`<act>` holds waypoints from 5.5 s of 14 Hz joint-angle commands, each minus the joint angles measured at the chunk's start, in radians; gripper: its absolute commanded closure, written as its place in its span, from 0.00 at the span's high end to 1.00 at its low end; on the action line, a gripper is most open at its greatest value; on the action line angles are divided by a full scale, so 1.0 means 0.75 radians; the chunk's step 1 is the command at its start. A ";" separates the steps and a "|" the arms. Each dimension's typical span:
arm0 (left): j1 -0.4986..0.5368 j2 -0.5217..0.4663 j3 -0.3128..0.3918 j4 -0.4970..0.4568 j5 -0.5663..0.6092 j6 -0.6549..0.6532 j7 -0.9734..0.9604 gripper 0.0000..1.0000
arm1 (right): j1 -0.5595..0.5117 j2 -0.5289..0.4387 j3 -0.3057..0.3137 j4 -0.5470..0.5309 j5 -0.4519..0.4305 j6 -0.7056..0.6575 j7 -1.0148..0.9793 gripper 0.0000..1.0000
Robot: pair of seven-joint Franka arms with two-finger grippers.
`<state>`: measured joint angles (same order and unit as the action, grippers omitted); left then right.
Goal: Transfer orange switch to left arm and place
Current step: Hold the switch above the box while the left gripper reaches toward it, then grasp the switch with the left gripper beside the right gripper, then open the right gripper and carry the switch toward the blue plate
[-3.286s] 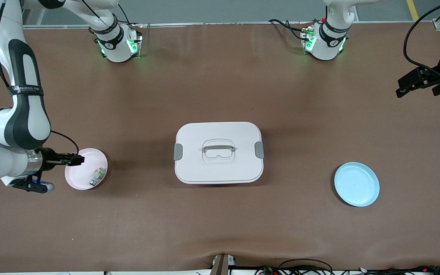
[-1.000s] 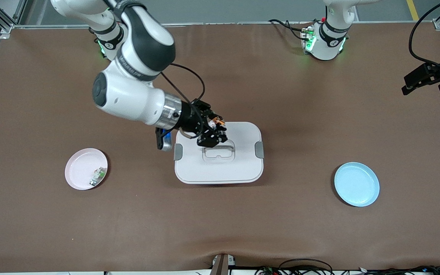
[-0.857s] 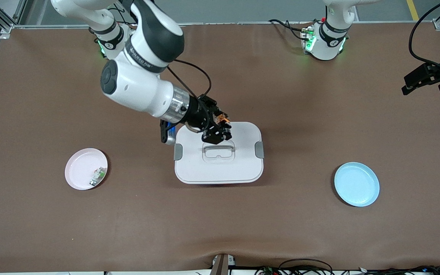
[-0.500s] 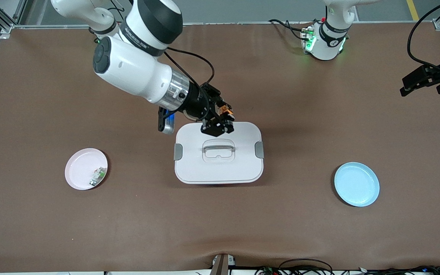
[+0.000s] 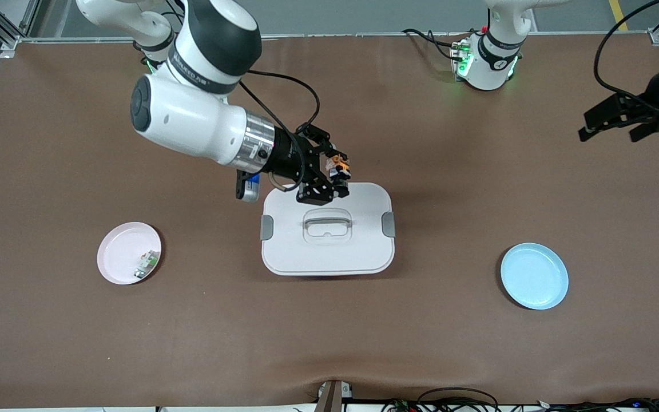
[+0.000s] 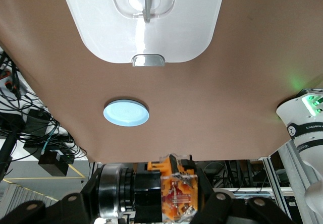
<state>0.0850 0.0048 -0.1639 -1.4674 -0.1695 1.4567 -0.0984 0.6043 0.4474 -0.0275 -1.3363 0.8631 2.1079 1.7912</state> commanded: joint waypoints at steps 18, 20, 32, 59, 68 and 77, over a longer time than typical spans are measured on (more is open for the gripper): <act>-0.357 0.290 -0.121 0.007 -0.520 0.397 -0.539 0.85 | 0.129 0.142 0.012 0.066 0.232 0.169 -0.038 0.21; -0.400 0.311 -0.121 0.007 -0.521 0.420 -0.641 0.83 | 0.135 0.142 0.012 0.066 0.232 0.170 -0.038 0.21; -0.428 0.388 -0.121 0.005 -0.508 0.518 -0.544 0.75 | 0.127 0.140 0.012 0.064 0.232 0.168 -0.048 0.21; -0.461 0.425 -0.121 0.003 -0.498 0.559 -0.542 0.00 | 0.119 0.140 0.010 0.062 0.228 0.165 -0.050 1.00; -0.435 0.446 -0.113 -0.011 -0.390 0.545 -0.546 0.00 | 0.109 0.132 0.008 0.062 0.220 0.153 -0.055 1.00; -0.210 0.444 -0.105 -0.035 -0.148 0.424 -0.383 0.00 | -0.214 -0.089 0.002 0.037 0.022 -0.525 -0.467 1.00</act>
<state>-0.1165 0.3475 -0.2400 -1.4803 -0.3016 1.7992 -0.4424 0.4984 0.4327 -0.0399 -1.2792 0.9336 1.7975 1.5311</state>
